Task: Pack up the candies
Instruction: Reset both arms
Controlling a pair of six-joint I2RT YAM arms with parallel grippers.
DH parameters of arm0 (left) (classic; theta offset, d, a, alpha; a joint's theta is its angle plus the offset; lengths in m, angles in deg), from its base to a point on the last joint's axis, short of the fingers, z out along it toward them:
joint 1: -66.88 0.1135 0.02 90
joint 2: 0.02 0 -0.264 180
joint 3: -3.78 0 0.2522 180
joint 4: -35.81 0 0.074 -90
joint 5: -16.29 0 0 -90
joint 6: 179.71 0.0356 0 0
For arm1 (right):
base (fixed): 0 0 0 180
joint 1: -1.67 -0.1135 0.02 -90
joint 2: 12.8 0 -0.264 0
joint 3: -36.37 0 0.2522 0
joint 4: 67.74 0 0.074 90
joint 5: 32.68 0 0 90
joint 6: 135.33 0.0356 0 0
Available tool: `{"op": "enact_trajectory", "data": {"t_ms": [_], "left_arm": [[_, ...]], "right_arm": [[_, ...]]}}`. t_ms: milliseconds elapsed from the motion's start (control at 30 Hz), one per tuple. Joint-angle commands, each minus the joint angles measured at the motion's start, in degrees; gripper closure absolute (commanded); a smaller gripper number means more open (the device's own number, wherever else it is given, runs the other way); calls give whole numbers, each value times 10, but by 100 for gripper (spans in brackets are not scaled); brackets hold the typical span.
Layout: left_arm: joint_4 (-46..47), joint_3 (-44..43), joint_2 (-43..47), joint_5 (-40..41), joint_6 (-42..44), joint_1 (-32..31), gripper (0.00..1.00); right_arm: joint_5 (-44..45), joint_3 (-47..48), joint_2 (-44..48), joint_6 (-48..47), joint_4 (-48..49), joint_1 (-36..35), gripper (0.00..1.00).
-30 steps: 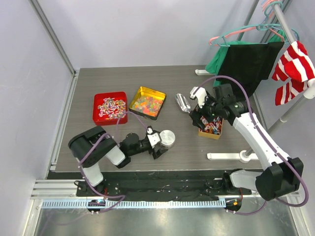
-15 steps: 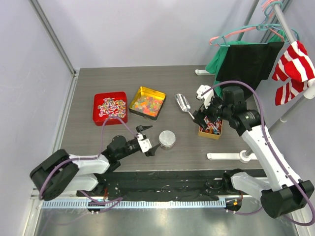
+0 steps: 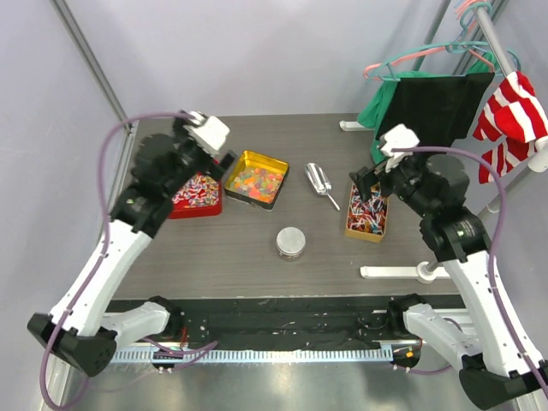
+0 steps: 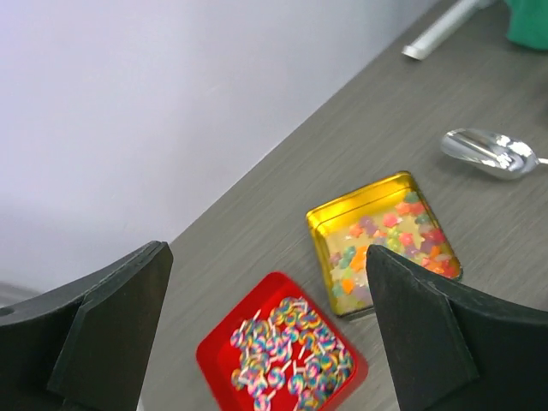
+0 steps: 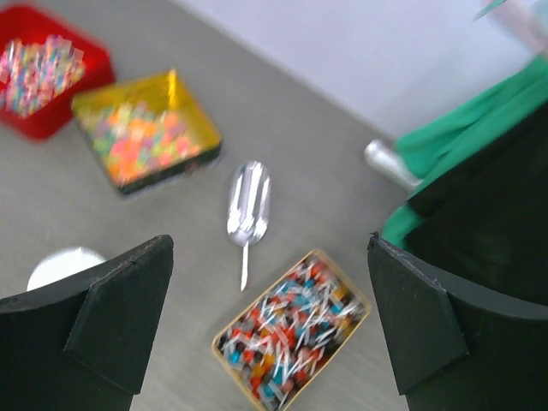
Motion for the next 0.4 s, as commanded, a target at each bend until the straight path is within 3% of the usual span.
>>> {"op": "enact_trajectory", "data": {"t_ms": [0,167,367], "left_arm": [[-186,-126,19,-67,-71,95,0],[-204,-180,40,-92,-102,161,0],[-218,-209,50,-102,-122,168,0]], "right_arm": [[58,94,17,44,71,-2,0],[28,147,17,70,68,-4,0],[11,179,14,76,58,-3,0]]}}
